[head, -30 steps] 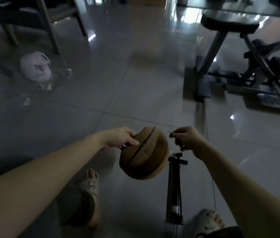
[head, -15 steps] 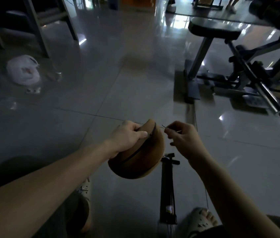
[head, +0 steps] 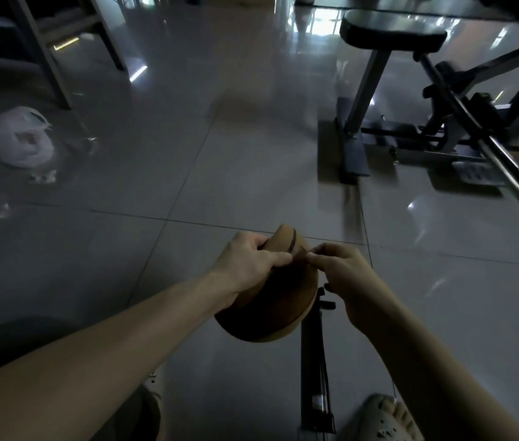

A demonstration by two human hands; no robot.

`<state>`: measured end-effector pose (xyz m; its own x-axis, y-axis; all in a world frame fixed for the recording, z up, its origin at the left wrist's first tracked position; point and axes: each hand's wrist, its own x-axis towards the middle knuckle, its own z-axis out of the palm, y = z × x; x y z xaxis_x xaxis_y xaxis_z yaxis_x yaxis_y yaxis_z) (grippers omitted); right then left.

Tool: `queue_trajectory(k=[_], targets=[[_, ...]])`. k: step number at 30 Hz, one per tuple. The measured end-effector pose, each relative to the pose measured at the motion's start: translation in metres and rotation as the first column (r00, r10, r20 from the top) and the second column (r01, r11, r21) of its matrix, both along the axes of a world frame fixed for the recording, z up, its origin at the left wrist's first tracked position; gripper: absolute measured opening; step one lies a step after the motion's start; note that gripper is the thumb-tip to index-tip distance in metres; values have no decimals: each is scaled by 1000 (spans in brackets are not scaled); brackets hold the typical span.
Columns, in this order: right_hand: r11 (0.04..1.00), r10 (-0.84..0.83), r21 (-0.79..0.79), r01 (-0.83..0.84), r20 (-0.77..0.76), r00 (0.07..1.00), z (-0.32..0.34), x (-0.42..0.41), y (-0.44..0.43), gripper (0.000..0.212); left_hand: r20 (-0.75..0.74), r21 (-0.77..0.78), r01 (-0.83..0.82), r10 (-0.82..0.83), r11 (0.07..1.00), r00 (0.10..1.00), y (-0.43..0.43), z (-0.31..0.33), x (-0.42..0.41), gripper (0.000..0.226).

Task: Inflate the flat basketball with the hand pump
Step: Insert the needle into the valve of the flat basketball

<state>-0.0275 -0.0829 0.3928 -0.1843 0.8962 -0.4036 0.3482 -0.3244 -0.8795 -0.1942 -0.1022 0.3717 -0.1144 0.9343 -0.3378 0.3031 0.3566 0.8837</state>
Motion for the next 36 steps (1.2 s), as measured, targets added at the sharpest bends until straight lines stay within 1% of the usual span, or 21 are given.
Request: queue_trajectory(k=[2, 3, 5, 7, 9, 10, 12, 14, 16, 17, 20, 22, 24, 25, 27, 29, 31, 32, 34, 35, 36], targets=[[997, -60, -44, 58, -45, 997, 1, 4, 2, 14, 51, 59, 37, -40, 998, 998, 2, 6, 1, 17], [995, -89, -60, 85, -68, 994, 4, 6, 4, 14, 68, 84, 57, -63, 995, 996, 3, 8, 1, 22], [994, -97, -68, 91, -93, 991, 9, 11, 6, 13, 101, 93, 100, -109, 991, 989, 5, 12, -1, 31], [997, -76, -39, 73, -86, 993, 13, 17, 6, 13, 161, 63, 149, -157, 987, 974, 8, 13, -4, 29], [999, -41, 28, 42, -53, 998, 16, 23, 5, 14, 217, 36, 203, -206, 979, 954, 10, 14, -6, 27], [997, -23, 69, 25, -31, 999, 17, 26, 4, 14, 218, 38, 224, -226, 974, 949, 10, 13, -7, 30], [992, 0, 123, 1, -7, 1000, 17, 31, 1, 12, 166, 60, 236, -242, 970, 956, 10, 12, -6, 34], [991, 17, 135, -15, -13, 1000, 16, 34, -2, 11, 65, 110, 231, -239, 967, 969, 9, 15, -6, 35], [983, 43, 176, -43, 5, 999, 15, 34, -2, 12, -55, 174, 235, -229, 956, 972, 10, 20, -7, 33], [979, 46, 197, -46, 3, 999, 15, 34, -1, 12, -101, 207, 236, -219, 949, 971, 10, 23, -8, 28], [981, 48, 194, -28, -100, 994, 17, 28, 4, 15, -199, 320, 243, -186, 916, 962, 10, 35, -10, 11], [991, 48, 133, -17, -230, 972, 18, 26, 8, 15, -258, 385, 279, -188, 880, 948, 9, 39, -10, 11], [998, 30, 63, -8, -352, 936, 19, 28, 14, 16, -333, 431, 331, -193, 839, 923, 9, 38, -9, 14], [999, 25, 40, -11, -388, 922, 20, 29, 17, 17, -389, 456, 368, -191, 810, 901, 9, 36, -8, 17], [999, 36, 16, -32, -404, 914, 18, 30, 19, 18, -540, 502, 466, -157, 729, 827, 6, 34, -5, 25], [998, 65, 9, -66, -366, 928, 14, 29, 16, 17, -650, 523, 545, -107, 655, 752, 4, 34, -4, 29], [997, 68, -1, -73, -355, 932, 12, 29, 14, 17, -685, 540, 581, -83, 609, 724, 0, 34, -3, 30], [998, 32, -32, -48, -385, 922, 12, 30, 14, 16, -690, 552, 585, -68, 594, 721, -2, 35, -2, 30], [983, -134, -176, 60, -447, 884, 10, 31, 17, 13, -663, 604, 551, -22, 576, 748, -6, 35, 1, 31], [961, -217, -252, 111, -445, 869, 7, 30, 18, 11, -627, 642, 509, 9, 574, 779, -7, 36, 4, 31], [943, -276, -293, 158, -421, 864, 4, 27, 17, 12, -576, 680, 452, 38, 578, 817, -9, 36, 7, 31]])
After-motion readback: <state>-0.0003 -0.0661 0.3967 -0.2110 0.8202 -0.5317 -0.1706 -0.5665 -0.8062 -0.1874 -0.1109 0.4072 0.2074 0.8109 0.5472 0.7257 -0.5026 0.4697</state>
